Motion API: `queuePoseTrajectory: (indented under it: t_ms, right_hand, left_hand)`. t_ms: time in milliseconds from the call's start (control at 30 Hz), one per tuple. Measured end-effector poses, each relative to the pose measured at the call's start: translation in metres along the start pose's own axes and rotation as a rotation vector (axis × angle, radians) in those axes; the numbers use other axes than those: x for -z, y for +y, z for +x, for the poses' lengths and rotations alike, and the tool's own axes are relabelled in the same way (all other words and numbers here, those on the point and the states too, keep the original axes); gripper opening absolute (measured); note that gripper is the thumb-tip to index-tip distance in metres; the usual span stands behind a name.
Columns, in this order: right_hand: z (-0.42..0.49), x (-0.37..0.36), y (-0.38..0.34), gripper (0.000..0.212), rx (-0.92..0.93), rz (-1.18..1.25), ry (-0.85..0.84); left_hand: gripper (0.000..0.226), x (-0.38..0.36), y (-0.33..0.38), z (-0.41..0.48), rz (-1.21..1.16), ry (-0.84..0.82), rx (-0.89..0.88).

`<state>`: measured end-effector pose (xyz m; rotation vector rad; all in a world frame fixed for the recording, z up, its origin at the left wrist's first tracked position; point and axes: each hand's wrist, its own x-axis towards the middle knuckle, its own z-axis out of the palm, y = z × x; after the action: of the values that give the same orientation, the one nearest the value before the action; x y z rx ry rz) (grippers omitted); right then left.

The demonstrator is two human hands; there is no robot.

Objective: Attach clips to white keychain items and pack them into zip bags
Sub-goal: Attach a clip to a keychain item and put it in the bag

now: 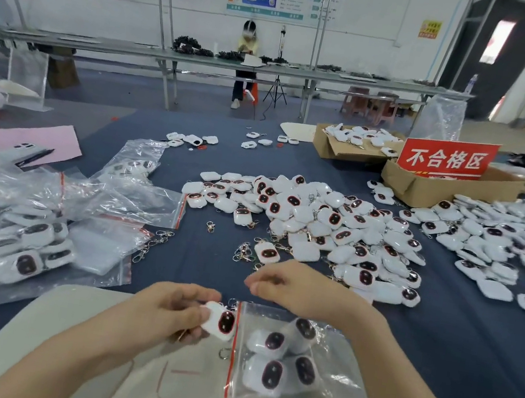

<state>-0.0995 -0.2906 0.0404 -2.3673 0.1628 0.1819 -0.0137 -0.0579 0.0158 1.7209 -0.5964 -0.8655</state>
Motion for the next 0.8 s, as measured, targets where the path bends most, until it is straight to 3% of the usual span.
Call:
queuePoseTrajectory:
  t_ms: [133, 367, 600, 800]
  right_hand:
    - [-0.007, -0.004, -0.006, 0.029, -0.017, 0.005, -0.052]
    - [-0.012, -0.004, -0.005, 0.028, -0.006, 0.100, -0.040]
    - [-0.011, -0.007, 0.000, 0.029, -0.011, 0.164, -0.002]
    - [-0.010, -0.007, 0.005, 0.027, -0.005, 0.210, 0.008]
  left_hand:
    - [0.022, -0.014, 0.002, -0.005, -0.220, -0.095, 0.057]
    - [0.012, -0.032, 0.007, 0.003, -0.452, 0.003, 0.163]
    - [0.022, -0.048, 0.006, 0.012, -0.428, 0.144, 0.171]
    - [0.010, -0.054, 0.011, 0.010, -0.279, 0.087, 0.127]
